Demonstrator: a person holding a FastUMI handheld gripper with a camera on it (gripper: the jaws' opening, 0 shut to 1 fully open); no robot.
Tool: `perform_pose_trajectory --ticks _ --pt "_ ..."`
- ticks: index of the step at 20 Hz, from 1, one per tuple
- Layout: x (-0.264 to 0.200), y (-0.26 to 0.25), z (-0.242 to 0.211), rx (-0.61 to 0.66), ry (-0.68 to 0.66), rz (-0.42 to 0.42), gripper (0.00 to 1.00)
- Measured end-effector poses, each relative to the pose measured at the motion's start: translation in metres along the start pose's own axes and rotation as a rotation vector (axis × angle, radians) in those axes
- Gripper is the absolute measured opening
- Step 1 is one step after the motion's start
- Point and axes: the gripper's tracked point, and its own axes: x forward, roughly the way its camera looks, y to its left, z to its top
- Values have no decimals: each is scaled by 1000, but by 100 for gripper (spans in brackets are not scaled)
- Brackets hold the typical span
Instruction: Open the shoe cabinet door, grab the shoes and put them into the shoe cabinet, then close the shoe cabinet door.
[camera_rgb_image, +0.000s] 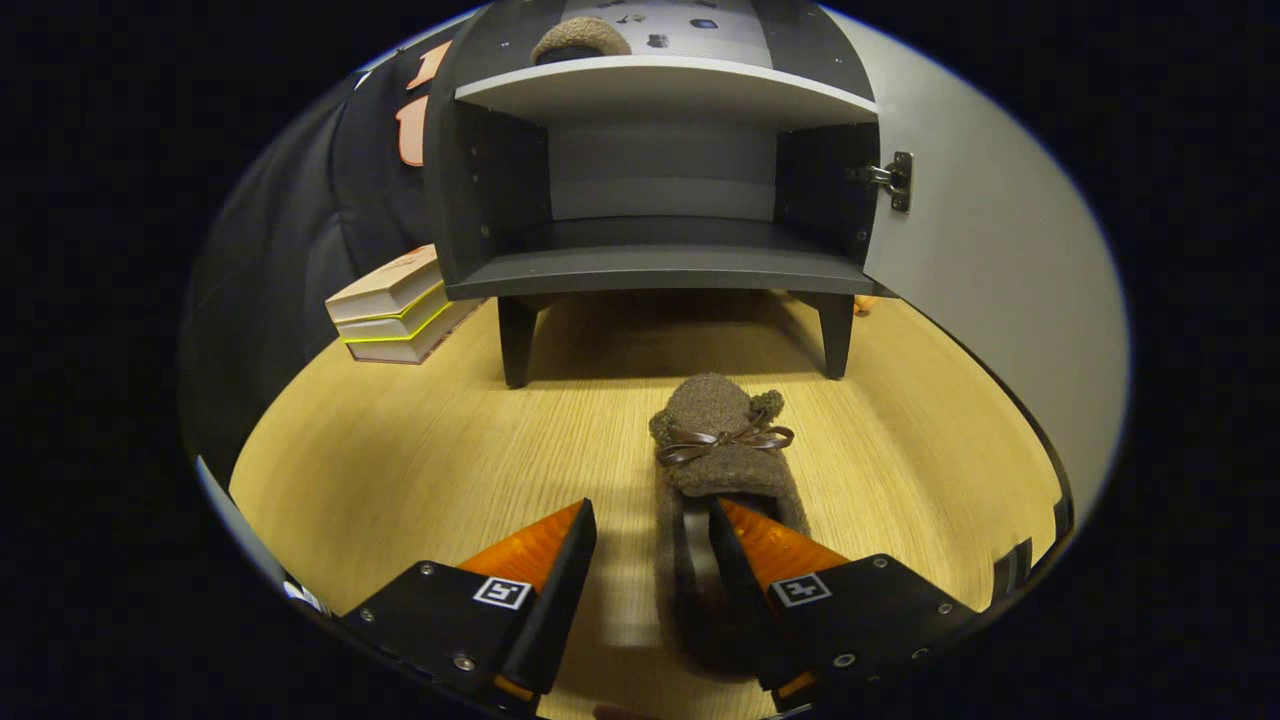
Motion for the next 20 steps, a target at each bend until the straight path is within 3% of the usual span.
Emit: perform_pose_trajectory --ticks 4,8,14,20 --pt "22 -1 7 6 -14 -15 70" --pt "40 -1 11 32 -14 -18 61" --pt "60 -9 13 46 -32 -69 30" --pt "53 -2 16 97 -5 7 11"
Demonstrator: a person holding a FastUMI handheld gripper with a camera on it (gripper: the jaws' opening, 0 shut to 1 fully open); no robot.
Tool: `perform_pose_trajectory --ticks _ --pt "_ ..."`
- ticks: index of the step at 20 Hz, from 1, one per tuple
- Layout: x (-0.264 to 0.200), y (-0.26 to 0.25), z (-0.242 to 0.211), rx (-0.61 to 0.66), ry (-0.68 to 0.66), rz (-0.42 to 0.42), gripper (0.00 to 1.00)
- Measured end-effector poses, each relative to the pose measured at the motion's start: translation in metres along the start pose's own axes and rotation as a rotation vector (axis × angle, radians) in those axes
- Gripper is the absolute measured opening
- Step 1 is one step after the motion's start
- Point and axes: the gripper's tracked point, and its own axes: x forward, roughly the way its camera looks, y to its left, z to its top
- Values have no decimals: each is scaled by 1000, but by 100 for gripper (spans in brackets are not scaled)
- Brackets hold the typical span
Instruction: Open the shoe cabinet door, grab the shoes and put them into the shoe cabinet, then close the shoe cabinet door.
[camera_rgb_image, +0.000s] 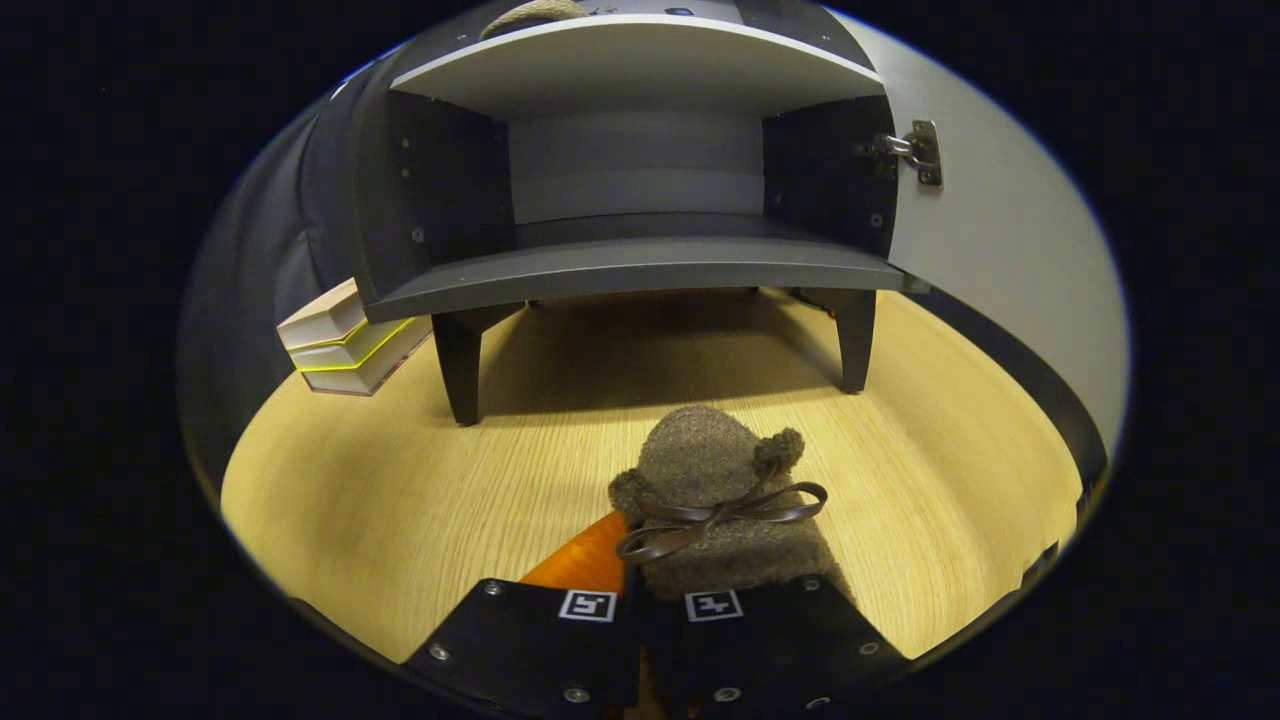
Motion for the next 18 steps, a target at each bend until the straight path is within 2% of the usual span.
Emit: perform_pose_trajectory --ticks 6,10,14,18 --pt "-54 1 43 -12 -11 35 10" --pt "-110 2 101 -4 -48 69 10" --pt "-170 -8 179 -10 -149 93 10" --pt "-188 -21 236 -19 -238 80 10"
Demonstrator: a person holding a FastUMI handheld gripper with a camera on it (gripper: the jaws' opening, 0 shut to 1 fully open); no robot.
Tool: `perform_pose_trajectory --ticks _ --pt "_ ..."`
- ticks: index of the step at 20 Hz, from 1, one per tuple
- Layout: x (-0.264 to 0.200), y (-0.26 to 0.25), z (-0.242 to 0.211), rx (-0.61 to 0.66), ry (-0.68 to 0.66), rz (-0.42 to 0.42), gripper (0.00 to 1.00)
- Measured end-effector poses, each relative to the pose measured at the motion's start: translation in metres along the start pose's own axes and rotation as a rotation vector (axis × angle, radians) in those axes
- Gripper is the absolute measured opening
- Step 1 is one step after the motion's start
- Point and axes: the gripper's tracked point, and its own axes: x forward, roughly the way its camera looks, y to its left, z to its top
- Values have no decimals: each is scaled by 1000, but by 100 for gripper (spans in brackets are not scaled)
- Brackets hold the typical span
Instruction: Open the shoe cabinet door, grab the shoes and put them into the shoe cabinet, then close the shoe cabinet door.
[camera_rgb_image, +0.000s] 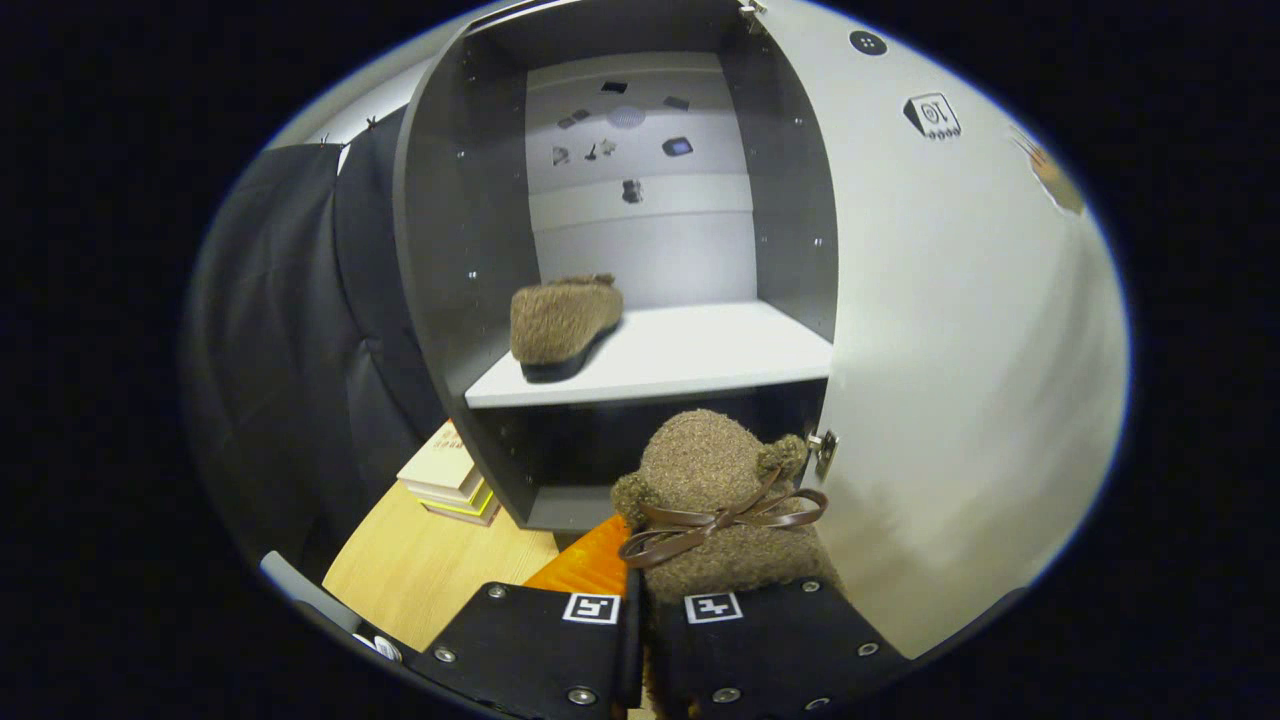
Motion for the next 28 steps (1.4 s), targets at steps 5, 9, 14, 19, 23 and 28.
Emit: perform_pose_trajectory --ticks 5,9,14,19,23,28 --pt "25 -7 36 3 -18 -33 10" --pt "56 2 57 20 -8 -50 10" --pt "94 6 80 39 26 -79 10" --pt "125 7 100 26 48 -103 10" --pt "156 5 116 15 66 -116 10" --pt "204 7 129 15 98 -117 10"
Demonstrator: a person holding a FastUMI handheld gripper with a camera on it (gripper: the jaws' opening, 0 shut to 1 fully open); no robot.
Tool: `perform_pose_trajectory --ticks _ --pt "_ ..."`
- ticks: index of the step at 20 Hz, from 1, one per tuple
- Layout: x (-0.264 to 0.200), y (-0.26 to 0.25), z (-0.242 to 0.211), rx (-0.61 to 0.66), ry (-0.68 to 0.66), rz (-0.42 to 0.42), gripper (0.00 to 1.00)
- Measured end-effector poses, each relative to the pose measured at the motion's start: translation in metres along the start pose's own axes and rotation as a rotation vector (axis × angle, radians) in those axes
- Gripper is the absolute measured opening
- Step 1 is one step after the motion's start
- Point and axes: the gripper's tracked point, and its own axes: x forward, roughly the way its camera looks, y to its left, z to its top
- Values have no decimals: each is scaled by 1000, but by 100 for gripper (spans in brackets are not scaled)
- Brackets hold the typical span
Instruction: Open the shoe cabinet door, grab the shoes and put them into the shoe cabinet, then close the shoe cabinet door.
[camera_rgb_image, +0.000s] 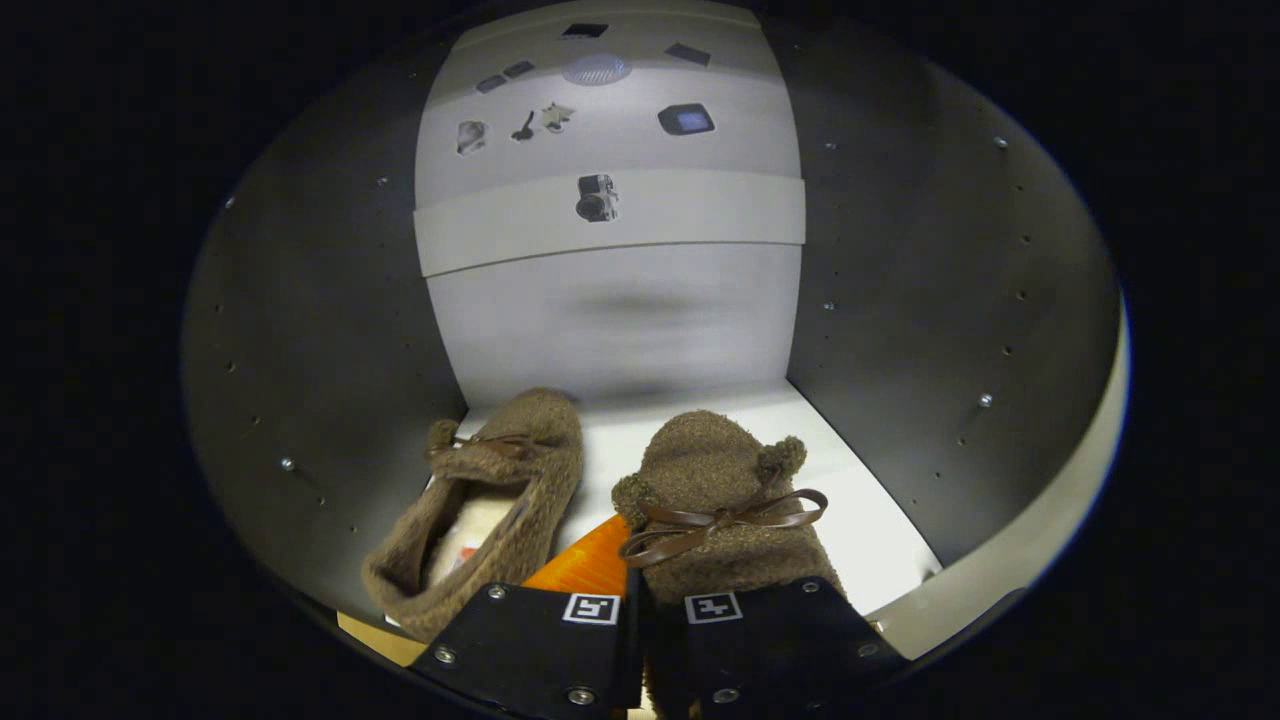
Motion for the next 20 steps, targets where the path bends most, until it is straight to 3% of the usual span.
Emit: perform_pose_trajectory --ticks 10,15,18,20 --pt "63 7 22 -44 14 -19 10" --pt "61 6 17 -27 54 -12 20" --pt "47 -1 18 -21 61 -26 38" --pt "34 5 20 9 61 10 42"
